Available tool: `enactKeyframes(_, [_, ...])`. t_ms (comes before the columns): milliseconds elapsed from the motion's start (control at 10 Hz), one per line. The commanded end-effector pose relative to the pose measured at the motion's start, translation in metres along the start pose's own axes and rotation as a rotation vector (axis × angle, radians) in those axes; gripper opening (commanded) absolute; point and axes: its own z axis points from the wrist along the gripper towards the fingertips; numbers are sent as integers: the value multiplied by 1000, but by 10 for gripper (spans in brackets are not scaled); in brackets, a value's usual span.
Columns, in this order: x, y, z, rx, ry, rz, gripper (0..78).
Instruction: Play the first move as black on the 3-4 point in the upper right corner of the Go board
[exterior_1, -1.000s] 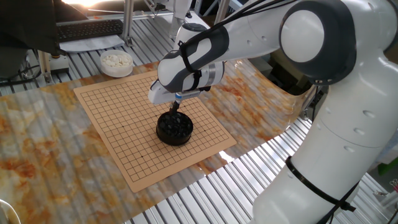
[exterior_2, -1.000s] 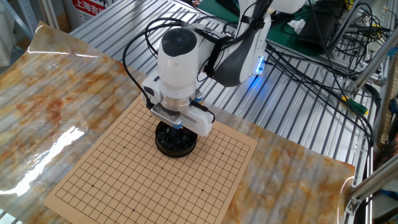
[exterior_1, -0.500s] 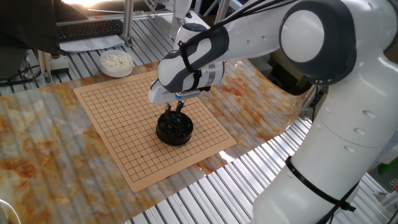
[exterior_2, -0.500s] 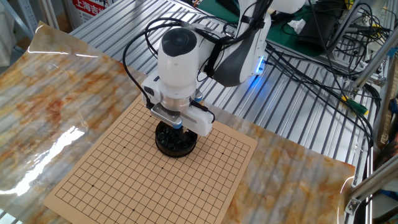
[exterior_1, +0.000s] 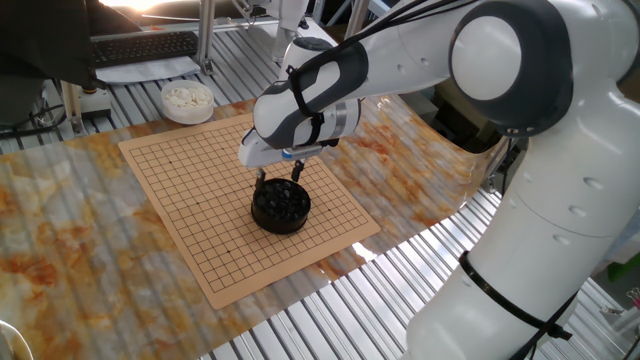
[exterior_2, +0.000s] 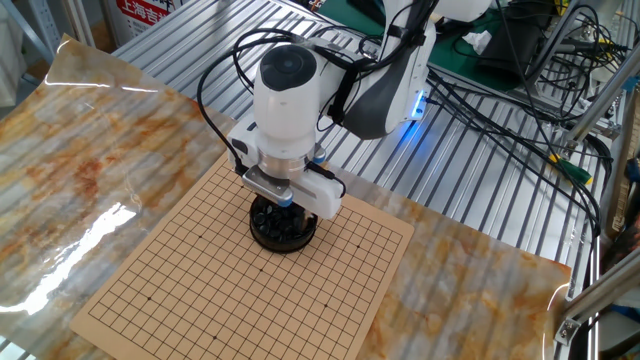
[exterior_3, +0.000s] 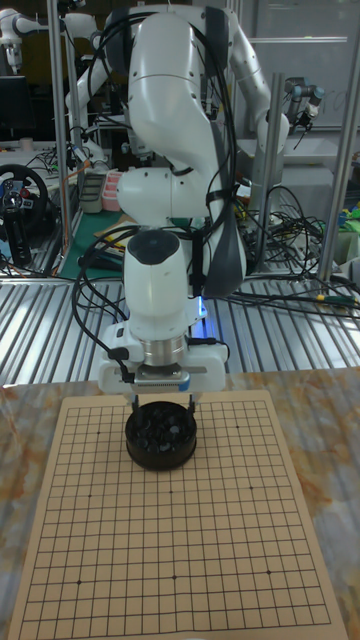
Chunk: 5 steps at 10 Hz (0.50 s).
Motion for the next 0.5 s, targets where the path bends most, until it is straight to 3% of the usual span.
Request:
enactKeyframes(100, [-2,1,1,-14,-8,12,774])
enactKeyframes(200, [-2,1,1,-14,-8,12,774])
enactKeyframes(300, [8,1,11,35,13,34,774])
enactKeyframes(500, [7,3,15,35,13,35,774])
